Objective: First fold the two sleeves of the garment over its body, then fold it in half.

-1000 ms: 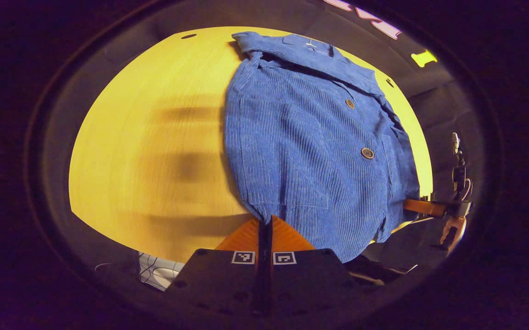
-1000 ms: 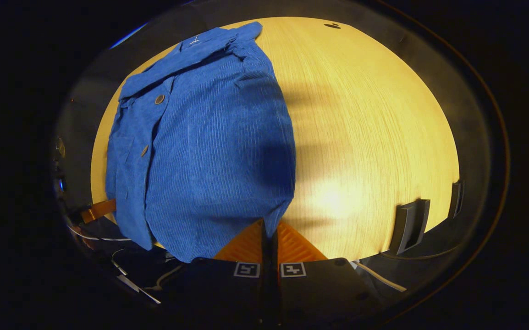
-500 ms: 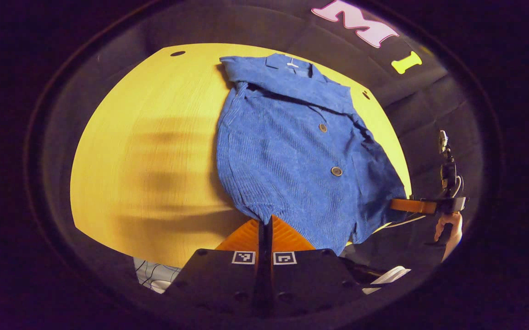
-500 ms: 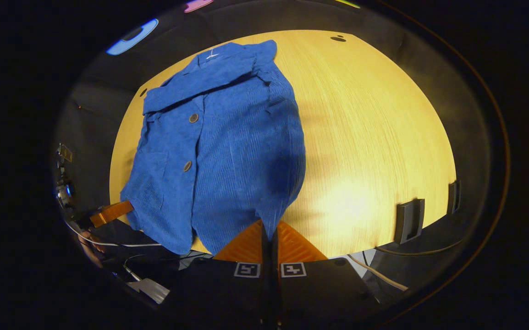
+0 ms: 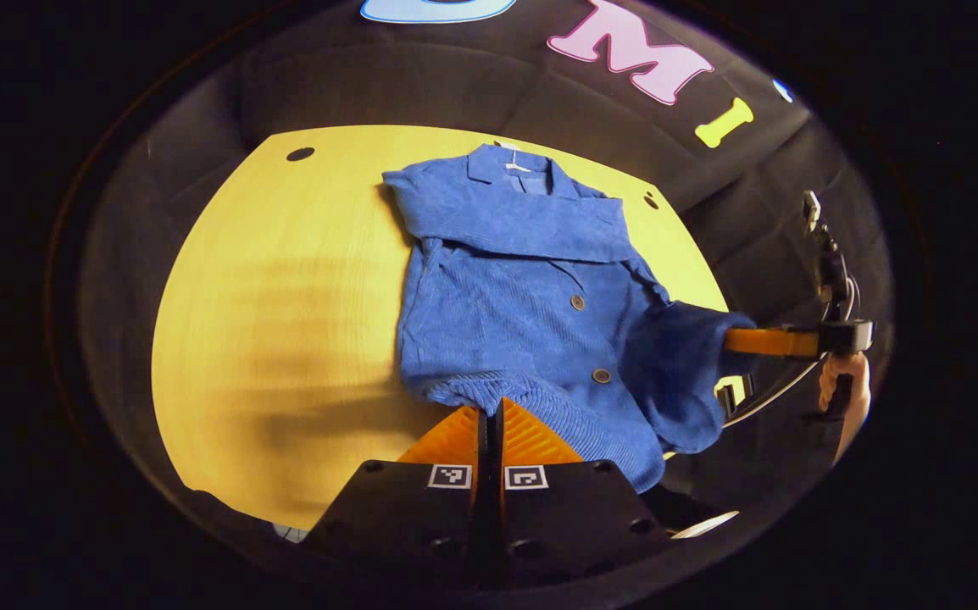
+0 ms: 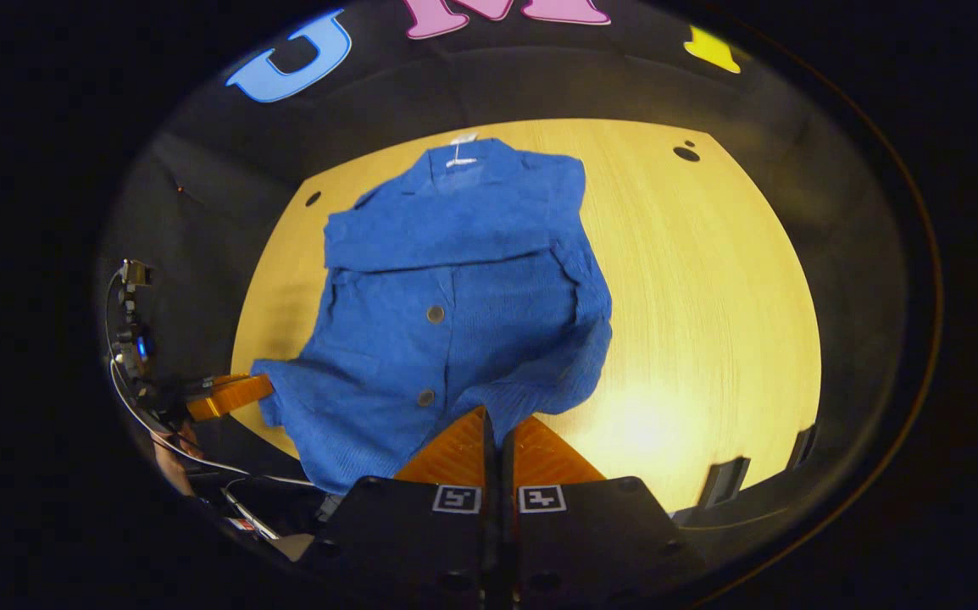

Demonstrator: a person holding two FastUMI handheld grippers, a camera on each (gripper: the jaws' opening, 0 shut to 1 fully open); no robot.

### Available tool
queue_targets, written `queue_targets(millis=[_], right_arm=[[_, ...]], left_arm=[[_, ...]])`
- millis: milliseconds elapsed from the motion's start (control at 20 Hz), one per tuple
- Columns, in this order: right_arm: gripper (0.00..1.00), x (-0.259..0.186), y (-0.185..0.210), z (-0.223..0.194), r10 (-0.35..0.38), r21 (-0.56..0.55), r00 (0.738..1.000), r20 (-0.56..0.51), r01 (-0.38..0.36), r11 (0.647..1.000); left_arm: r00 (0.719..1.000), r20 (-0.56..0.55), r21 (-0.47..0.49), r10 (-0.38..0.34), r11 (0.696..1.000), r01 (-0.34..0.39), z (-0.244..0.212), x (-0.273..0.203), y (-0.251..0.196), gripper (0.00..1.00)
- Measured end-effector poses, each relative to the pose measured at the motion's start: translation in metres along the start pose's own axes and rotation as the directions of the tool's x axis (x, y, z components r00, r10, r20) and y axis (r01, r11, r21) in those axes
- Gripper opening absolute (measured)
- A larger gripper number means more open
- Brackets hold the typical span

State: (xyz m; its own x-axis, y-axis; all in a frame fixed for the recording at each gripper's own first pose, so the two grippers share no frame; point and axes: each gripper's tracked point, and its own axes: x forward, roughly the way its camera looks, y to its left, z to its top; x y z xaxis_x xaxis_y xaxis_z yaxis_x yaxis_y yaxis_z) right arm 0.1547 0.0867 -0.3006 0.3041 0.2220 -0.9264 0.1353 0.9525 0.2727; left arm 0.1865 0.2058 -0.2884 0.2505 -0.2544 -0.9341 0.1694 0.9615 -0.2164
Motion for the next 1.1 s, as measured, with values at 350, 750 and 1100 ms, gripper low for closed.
queue_targets(millis=[350, 750, 1100], right_arm=[[0.02, 0.048, -0.014, 0.103, 0.099, -0.129, 0.995, -0.015, -0.1, 0.987], [0.02, 0.103, -0.048, 0.24, 0.155, -0.106, 0.987, 0.03, -0.151, 0.983], [0.02, 0.173, -0.07, 0.266, 0.094, -0.081, 0.995, 0.012, -0.093, 0.992]], left_arm=[[0.997, 0.031, -0.156, 0.07, 0.986, -0.065, 0.094, 0.021, -0.011, 0.0], [0.984, 0.104, -0.387, 0.146, 0.917, -0.095, 0.234, 0.045, 0.01, 0.0], [0.973, -0.013, -0.412, 0.229, 0.886, -0.214, 0.268, 0.11, 0.05, 0.0]])
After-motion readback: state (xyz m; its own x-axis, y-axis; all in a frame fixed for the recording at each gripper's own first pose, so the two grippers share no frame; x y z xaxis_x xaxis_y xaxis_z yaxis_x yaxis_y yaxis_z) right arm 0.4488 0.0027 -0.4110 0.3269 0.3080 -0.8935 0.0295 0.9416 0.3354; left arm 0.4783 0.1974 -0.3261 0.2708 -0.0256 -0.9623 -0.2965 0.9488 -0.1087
